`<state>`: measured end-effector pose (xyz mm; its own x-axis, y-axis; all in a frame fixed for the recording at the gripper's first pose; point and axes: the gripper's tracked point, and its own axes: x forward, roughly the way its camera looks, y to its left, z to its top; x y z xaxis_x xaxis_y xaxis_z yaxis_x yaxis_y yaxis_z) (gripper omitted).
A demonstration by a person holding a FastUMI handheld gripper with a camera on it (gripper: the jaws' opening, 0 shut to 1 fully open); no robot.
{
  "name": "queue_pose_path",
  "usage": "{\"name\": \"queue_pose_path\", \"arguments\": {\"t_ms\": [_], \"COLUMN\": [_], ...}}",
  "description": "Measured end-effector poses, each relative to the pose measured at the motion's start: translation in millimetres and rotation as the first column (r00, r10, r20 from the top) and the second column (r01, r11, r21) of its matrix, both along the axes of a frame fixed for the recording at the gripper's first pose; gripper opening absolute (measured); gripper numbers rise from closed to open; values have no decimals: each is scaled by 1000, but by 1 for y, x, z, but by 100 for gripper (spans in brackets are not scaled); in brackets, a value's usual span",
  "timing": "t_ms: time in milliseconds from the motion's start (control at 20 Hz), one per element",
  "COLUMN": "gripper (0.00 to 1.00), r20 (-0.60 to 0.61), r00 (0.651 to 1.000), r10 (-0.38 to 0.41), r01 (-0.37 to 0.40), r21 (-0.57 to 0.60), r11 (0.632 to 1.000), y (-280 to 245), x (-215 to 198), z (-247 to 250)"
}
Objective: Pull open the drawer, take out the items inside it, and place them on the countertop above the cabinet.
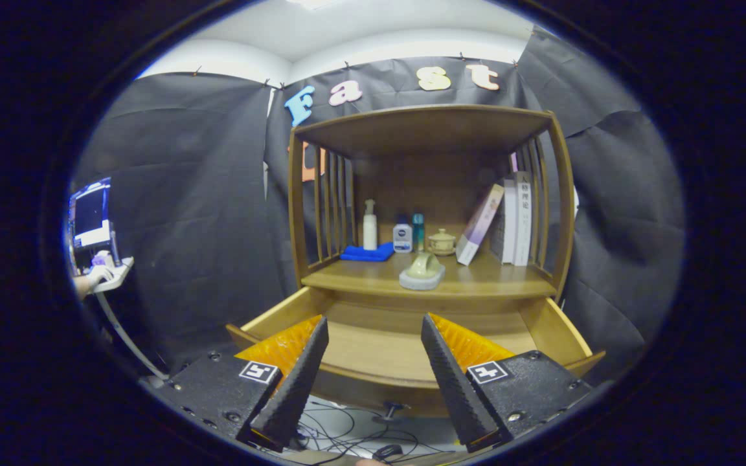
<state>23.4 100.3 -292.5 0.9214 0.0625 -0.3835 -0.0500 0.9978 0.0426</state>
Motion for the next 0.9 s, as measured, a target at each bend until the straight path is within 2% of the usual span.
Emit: {"name": "queue_pose_path", "arguments": {"t_ms": [250,500,700,900], "gripper": [92,92,92,92], "r20": [-52,-118,-160,-130], "r00": [998,988,978,974], "r10": [-34,-96,-135,-187], "r01": [33,90,129,177], "r21": [-28,-54,-44,-84], "r11": [999,994,991,981], "y": [-4,-15,-20,-25], "x": [-24,-30,-27,-22], "z": [-54,-96,-119,-122]}}
